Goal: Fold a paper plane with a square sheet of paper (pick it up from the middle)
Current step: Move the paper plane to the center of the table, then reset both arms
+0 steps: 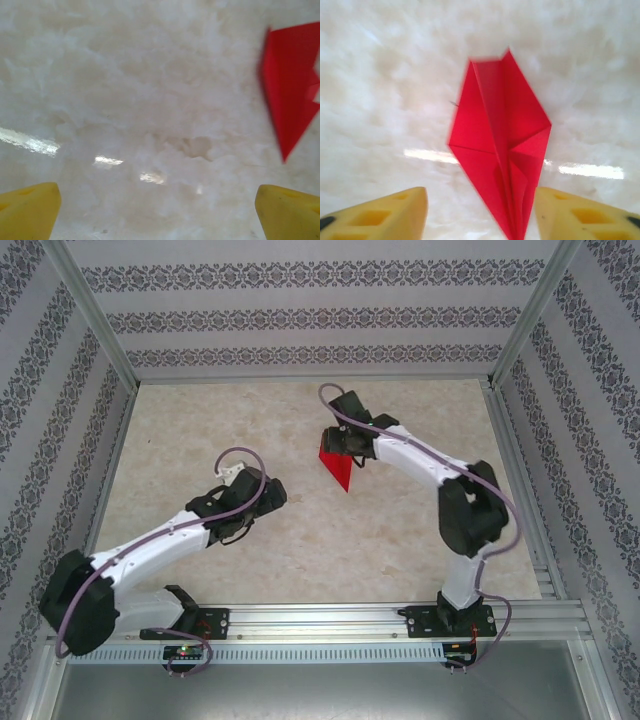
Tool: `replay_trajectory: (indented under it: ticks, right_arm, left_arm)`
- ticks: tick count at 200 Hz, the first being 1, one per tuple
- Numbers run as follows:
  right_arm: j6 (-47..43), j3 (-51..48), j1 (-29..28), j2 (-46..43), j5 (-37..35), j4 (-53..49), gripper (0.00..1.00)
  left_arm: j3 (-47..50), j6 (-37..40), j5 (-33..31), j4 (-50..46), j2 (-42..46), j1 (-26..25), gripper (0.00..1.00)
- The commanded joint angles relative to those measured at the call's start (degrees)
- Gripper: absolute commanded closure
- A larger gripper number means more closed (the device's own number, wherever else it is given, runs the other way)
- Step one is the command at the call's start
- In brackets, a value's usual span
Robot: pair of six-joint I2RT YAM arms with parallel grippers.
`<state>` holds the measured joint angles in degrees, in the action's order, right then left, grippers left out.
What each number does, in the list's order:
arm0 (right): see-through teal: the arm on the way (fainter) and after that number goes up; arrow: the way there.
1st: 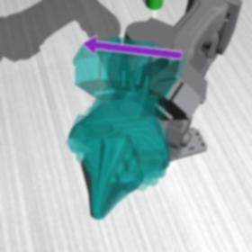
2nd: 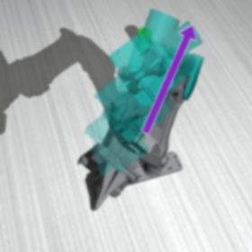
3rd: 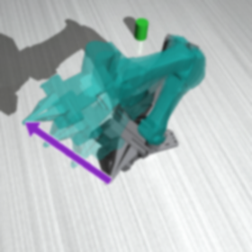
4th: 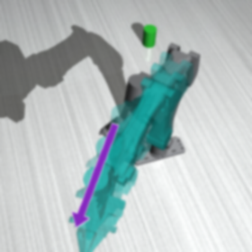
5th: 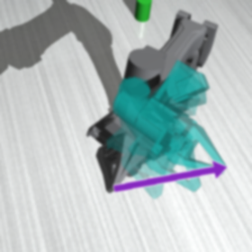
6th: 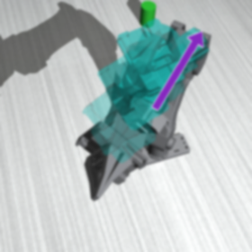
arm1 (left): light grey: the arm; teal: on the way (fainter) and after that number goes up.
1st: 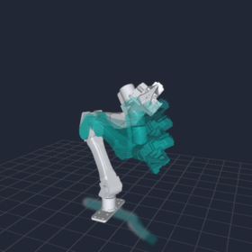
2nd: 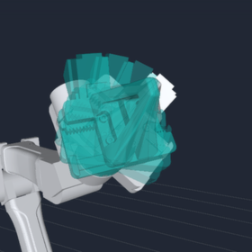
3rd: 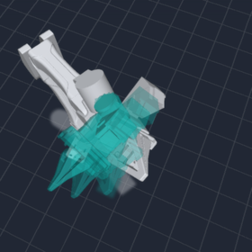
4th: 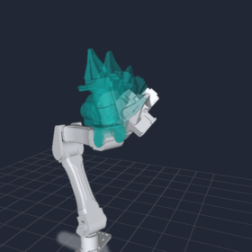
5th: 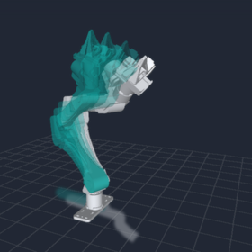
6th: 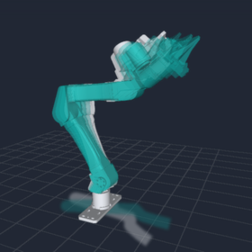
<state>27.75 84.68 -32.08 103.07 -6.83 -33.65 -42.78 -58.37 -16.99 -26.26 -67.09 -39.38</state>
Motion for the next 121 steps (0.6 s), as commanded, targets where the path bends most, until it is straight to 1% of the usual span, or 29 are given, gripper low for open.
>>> replay_trajectory:
  ticks: [1,22,37,48,65,86,105,114,121]
  right_arm:
    - [0.06,-2.56,1.32,-9.21,-1.13,1.19,0.3]
    - [-2.04,-6.56,3.35,-16.89,-5.91,2.8,0.16]
    - [-4.66,-10.8,5.38,-22.14,-12.06,5.52,0.02]
    - [-6.66,-14.19,7.31,-25.83,-16.4,8.04,0.02]
    - [-9.14,-19.7,11.11,-30.42,-21.7,11.56,0.02]
    - [-11.0,-27.26,16.9,-34.23,-25.36,17.35,0.02]
    - [-14.51,-34.02,21.76,-35.3,-24.93,24.43,0.02]
    - [-17.67,-38.42,23.01,-35.35,-23.85,30.36,0.02]
    - [-20.01,-42.06,23.33,-35.39,-23.65,35.77,0.02]
  left_arm:
    - [-1.74,2.37,-3.29,-3.31,4.92,1.02,0.0]
    - [-3.0,6.21,-8.93,-6.97,7.76,2.68,0.0]
    - [-3.06,10.01,-12.93,-7.65,9.48,4.53,0.0]
    - [-2.29,12.59,-16.07,-6.85,10.83,6.27,0.0]
    - [0.11,18.28,-19.9,-2.23,12.75,9.52,0.0]
    - [4.02,22.77,-23.48,5.31,13.52,14.91,0.0]
    - [7.01,29.37,-24.99,13.75,12.27,18.21,0.0]
    - [7.43,31.89,-25.78,15.82,10.63,19.78,0.0]
    - [7.33,33.71,-24.71,16.95,8.82,21.36,0.0]
